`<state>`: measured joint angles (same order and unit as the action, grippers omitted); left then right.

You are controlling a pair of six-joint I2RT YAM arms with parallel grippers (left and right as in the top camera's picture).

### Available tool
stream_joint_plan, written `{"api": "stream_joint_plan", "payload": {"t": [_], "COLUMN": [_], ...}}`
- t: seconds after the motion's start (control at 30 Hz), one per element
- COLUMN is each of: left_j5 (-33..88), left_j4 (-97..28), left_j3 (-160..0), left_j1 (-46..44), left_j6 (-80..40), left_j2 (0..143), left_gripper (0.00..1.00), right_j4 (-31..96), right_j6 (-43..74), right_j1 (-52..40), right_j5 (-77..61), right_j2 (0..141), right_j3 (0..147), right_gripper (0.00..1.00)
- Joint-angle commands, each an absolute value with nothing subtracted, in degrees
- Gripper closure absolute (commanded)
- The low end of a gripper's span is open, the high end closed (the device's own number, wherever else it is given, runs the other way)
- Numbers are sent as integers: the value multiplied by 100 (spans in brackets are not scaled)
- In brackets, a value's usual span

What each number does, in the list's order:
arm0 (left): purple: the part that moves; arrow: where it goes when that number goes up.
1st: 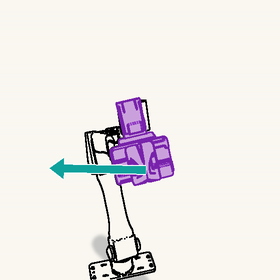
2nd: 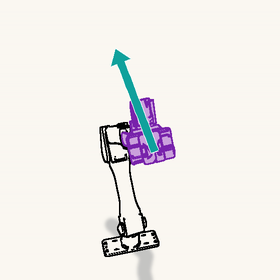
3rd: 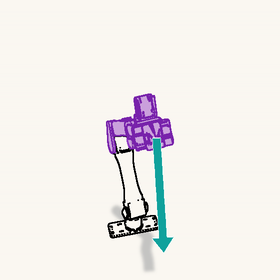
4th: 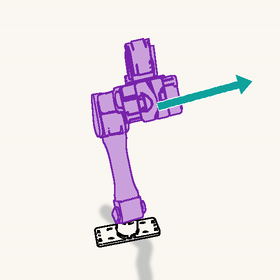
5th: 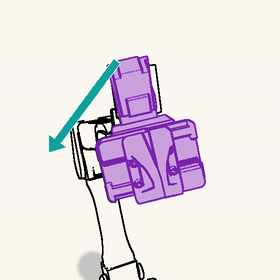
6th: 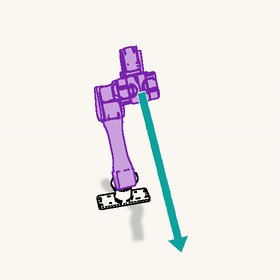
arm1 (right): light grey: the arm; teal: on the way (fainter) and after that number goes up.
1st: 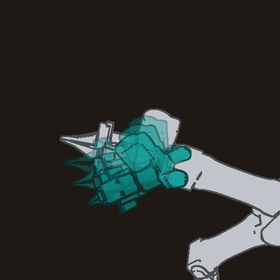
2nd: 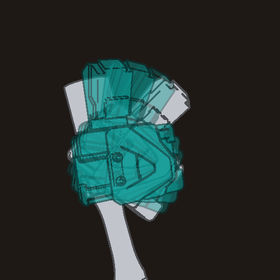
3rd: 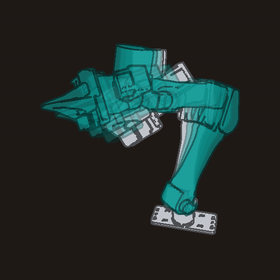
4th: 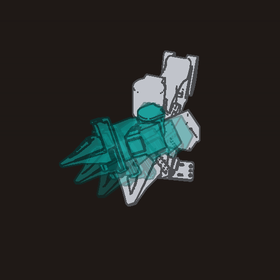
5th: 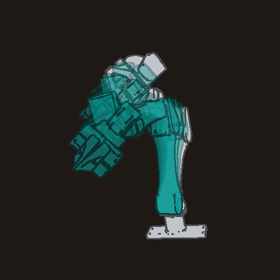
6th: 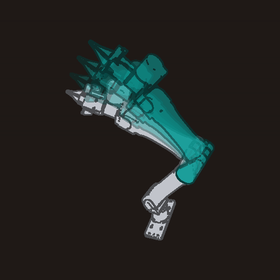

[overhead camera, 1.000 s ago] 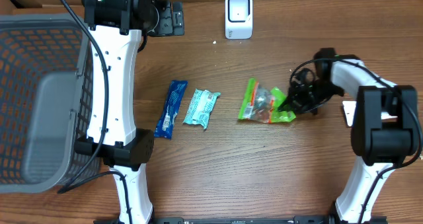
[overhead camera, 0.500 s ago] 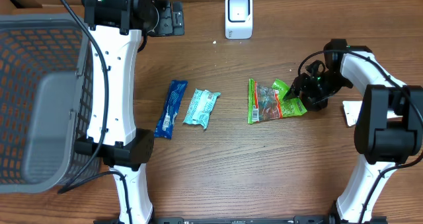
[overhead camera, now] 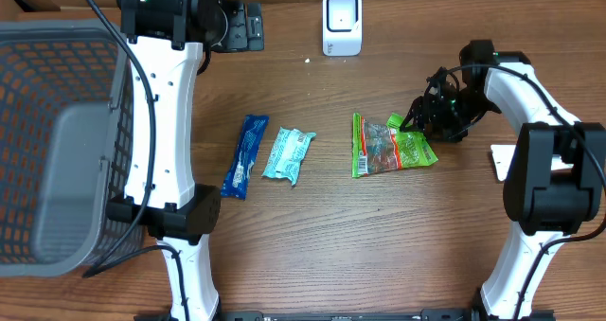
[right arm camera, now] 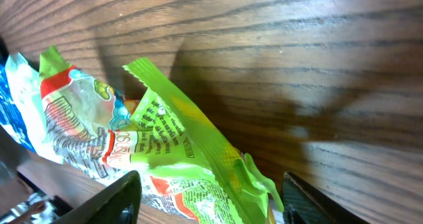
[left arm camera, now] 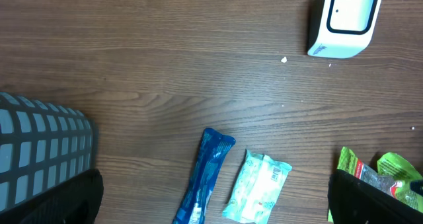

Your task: Scan the item barcode

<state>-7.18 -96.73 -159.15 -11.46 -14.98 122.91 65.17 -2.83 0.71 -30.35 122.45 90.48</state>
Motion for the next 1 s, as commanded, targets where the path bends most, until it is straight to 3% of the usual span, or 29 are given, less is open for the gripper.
{"api": "stream_joint_plan", "payload": {"t": [0.0, 0.1, 0.2, 0.43, 0.6, 0.73, 0.87, 0.97], "left_j5": [-788, -790, -788, -790, -790, -790, -790, -790], "left_j4": [-9679, -9679, -9679, -9679, -9679, -9679, -9679, -9679], "left_j3": [-15952, -15952, -15952, -15952, -15952, -15952, -15952, -15952], "left_j1": [-1090, -1090, -1090, -1090, -1090, -1090, -1090, -1090], "left_j6": [-1498, -1498, -1498, -1498, -1498, -1498, -1498, -1498], "left_j2": [12331, 12331, 12331, 12331, 12331, 12331, 12331, 12331], "left_gripper": [0, 0, 0, 0, 0, 0, 0, 0], "right_j4": [6554, 6615, 6569, 6405, 5828, 5461, 5011, 4875], "right_j6": [-1026, -1210, -1205, -1181, -423, -246, 34, 202], "right_j1": [14, -104, -294, -659, -816, -832, -832, -832], "right_j5": [-2961, -2963, -2963, -2886, -1879, -1870, -1876, -1894], "right_j2": [12215, 12215, 12217, 12243, 12250, 12250, 12250, 12250], "right_j3": [9164, 9161, 9161, 9100, 8707, 8270, 7703, 7467], "right_gripper": [26, 16, 0, 0, 0, 11, 33, 44]}}
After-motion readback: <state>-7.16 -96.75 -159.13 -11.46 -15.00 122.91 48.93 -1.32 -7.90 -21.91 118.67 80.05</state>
